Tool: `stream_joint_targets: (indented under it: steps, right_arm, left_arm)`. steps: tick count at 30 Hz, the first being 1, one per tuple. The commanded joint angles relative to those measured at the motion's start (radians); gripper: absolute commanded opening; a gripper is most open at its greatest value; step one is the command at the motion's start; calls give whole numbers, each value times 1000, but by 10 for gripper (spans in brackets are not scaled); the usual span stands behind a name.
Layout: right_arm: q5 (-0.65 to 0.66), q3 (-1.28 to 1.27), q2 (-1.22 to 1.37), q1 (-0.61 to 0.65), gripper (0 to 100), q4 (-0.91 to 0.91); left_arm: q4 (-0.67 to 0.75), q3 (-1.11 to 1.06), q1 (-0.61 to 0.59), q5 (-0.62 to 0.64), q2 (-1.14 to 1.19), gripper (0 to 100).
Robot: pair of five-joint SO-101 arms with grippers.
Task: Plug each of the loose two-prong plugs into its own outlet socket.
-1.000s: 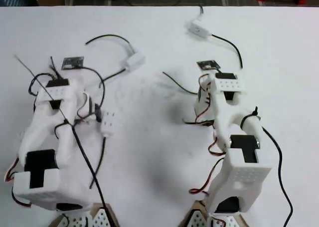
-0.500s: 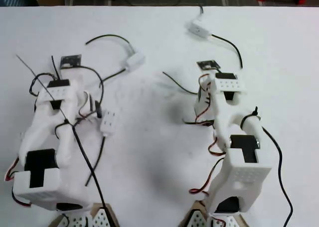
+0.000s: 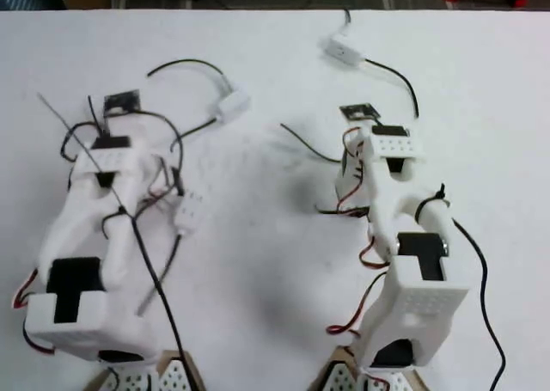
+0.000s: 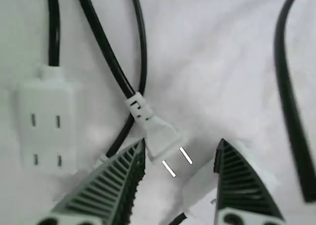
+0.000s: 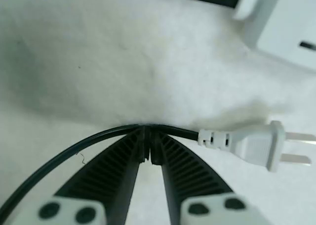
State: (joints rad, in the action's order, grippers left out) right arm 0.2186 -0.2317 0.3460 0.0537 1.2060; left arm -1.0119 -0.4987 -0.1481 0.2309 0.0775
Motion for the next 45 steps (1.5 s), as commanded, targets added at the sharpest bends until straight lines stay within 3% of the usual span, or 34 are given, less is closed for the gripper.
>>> stream_joint_targets:
  steps: [1,8,20,35,41,45]
  right_arm:
    - [6,0,15,30,22,-22]
    - [6,-2,15,30,22,-22]
    - [3,-2,15,30,22,-22]
    - [3,-2,15,30,22,-22]
    - [2,-2,15,31,22,-22]
    - [0,-2,15,31,22,-22]
  left_arm:
    - [-2,5,33,63,-12,234]
    - [0,14,22,69,-12,234]
    - [129,17,68,72,-15,234]
    - [46,150,77,75,-15,234]
    - [-92,150,-7,250,-10,237]
    - [-94,163,-18,262,76,234]
